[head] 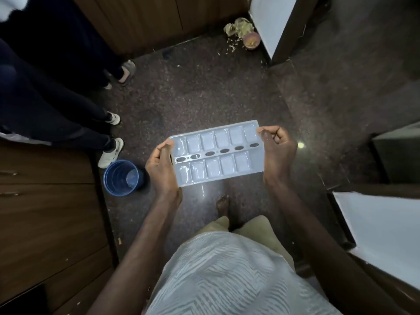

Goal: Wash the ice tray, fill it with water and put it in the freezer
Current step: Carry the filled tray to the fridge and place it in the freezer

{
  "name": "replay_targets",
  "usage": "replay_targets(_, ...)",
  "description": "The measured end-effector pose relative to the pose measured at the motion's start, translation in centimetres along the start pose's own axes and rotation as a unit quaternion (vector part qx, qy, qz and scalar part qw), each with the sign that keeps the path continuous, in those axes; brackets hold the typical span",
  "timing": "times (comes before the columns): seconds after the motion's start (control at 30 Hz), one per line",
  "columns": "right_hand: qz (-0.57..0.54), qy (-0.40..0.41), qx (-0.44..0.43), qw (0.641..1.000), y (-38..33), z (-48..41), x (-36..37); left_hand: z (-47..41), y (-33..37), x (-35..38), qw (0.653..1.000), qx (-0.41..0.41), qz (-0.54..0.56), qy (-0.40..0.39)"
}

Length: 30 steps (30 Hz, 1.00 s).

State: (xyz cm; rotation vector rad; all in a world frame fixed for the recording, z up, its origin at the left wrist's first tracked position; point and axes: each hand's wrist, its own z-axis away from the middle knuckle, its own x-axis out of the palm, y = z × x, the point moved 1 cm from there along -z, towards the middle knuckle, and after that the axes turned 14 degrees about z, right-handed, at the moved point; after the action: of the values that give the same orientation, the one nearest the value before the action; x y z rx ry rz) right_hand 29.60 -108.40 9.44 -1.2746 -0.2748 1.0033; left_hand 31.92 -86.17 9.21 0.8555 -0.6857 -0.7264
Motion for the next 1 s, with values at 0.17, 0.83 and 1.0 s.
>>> replay_targets(0.17, 0.01, -0.013, -0.034, 0.999, -2.4, -5.0, 0.7, -2.6, 0.5, 4.8, 1.0, -0.002, -0.003, 0.001)
replay_targets(0.83, 0.022, -0.13, -0.12, 0.984, -11.2, -28.9, -6.7, -0.3, -3.5, 28.0, 0.993, 0.054, 0.059, 0.086)
replay_targets(1.0, 0.022, -0.137, -0.135, 0.981, -13.2, -34.3, -8.0, -0.4, -4.4, 33.3, 0.991, 0.061, 0.071, 0.098)
